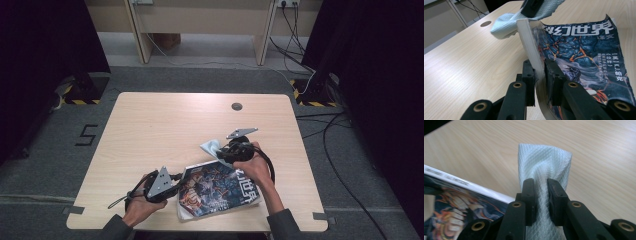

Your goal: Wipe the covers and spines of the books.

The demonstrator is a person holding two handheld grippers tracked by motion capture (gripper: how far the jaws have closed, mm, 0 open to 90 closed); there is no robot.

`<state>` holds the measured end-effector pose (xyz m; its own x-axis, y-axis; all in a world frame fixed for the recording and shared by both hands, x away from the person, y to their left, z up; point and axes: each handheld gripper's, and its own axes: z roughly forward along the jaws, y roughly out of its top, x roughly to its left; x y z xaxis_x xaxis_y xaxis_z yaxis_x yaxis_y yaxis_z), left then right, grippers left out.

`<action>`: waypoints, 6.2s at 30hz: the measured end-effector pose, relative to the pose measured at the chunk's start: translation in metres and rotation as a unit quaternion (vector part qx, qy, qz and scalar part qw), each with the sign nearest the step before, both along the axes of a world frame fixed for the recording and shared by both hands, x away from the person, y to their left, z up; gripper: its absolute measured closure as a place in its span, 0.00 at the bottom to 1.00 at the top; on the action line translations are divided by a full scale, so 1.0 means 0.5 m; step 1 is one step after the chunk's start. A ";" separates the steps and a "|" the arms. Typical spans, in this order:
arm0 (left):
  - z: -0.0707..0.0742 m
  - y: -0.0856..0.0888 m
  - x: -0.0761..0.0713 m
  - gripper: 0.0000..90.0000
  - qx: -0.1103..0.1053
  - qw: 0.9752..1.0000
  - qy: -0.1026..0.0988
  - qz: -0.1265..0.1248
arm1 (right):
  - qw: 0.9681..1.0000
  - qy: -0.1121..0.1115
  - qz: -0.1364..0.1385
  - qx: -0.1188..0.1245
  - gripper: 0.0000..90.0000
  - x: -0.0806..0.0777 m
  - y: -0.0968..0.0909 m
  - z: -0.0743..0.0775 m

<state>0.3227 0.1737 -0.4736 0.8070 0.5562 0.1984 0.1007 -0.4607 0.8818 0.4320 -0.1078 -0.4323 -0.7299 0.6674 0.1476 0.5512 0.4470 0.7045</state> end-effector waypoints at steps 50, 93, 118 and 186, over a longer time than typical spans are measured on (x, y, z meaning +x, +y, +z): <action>0.004 -0.003 -0.007 0.87 0.007 1.000 -0.017 -0.016 | 0.990 0.026 -0.135 -0.017 0.86 0.086 -0.139 -0.103; -0.010 -0.004 0.001 0.86 0.013 1.000 0.001 0.005 | 0.992 -0.028 0.082 0.092 0.86 -0.105 0.103 0.036; -0.008 -0.008 -0.002 0.85 0.025 1.000 -0.011 -0.003 | 0.998 0.004 0.003 0.057 0.86 -0.037 0.015 -0.006; -0.007 -0.004 -0.001 0.84 0.015 1.000 -0.009 -0.003 | 0.972 0.042 -0.213 -0.090 0.83 0.004 -0.314 -0.109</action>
